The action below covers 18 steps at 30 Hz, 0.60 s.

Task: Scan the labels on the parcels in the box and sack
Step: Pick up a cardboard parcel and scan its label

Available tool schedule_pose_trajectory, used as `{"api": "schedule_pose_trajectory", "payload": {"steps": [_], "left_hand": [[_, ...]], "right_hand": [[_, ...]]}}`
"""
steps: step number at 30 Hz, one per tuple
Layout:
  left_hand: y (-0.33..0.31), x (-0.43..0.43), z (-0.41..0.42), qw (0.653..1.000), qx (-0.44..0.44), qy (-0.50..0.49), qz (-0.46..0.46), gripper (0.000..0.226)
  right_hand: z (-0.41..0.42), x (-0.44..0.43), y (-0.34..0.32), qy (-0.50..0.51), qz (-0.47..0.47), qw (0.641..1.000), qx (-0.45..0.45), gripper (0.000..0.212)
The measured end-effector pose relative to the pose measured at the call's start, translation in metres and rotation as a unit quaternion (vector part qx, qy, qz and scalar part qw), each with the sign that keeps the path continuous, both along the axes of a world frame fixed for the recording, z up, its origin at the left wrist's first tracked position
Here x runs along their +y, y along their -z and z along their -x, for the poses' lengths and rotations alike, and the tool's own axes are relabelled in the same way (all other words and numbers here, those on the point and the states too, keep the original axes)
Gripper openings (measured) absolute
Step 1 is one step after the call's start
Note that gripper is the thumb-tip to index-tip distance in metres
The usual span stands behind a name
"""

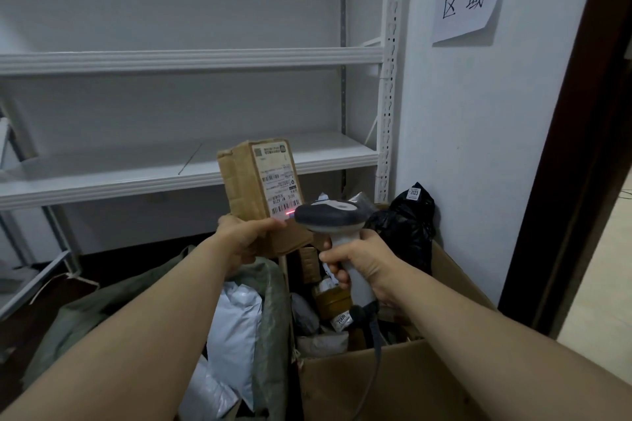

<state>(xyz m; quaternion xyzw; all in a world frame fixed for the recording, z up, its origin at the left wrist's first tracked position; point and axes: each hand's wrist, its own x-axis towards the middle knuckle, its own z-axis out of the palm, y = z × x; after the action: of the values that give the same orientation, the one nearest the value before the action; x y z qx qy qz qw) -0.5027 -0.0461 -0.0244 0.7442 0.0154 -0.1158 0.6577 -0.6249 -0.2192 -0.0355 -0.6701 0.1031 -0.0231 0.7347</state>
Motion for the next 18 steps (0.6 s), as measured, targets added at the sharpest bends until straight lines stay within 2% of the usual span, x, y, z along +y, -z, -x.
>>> {"api": "schedule_pose_trajectory", "payload": {"steps": [5,18], "left_hand": [[-0.0006,0.0023,-0.0009,1.000,-0.003,-0.012,-0.004,0.080],[0.0022,0.0079,-0.0024,1.000,0.010,-0.002,0.001,0.085]], "right_hand": [[0.0026,0.0003,-0.0017,0.000,0.022,1.000,-0.013,0.018],[0.0031,0.0016,-0.0017,-0.008,0.025,1.000,0.001,0.017]]}}
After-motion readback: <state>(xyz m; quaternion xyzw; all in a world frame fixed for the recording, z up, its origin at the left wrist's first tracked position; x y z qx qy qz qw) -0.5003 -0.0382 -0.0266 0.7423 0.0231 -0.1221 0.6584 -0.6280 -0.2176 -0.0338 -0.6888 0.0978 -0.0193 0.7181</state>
